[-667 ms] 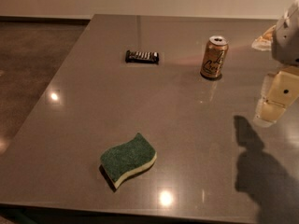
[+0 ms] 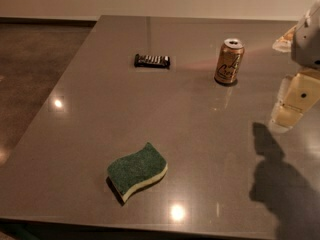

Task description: Pick orange can

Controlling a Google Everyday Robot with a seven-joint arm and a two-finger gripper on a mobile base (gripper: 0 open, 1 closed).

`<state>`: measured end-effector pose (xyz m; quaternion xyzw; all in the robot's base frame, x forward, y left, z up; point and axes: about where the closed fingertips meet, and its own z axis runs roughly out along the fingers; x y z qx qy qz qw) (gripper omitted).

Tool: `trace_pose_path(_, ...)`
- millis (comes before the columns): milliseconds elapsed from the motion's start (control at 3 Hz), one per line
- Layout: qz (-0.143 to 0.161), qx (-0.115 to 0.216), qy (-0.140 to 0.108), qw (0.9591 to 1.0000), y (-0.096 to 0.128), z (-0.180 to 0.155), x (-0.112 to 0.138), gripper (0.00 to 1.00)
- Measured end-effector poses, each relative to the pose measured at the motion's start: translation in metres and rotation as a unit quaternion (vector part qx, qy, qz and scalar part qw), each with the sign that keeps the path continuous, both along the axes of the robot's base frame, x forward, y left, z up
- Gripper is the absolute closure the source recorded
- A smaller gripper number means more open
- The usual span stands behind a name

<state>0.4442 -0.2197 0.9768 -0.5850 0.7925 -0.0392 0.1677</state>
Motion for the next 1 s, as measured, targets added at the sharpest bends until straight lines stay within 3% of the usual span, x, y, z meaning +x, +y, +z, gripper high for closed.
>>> trace_pose_path(333,-0.047,0.014,-0.009,0.9988,-0.008,-0.006,0.031,0.0)
trace_pose_path(667,-0.098,0.046,-0.018,0.9939,-0.019,-0.013,0.072,0.0)
trace_pose_path(1000,-0.143,0.081,-0.032,0.9859,-0.028,-0.016,0.112,0.0)
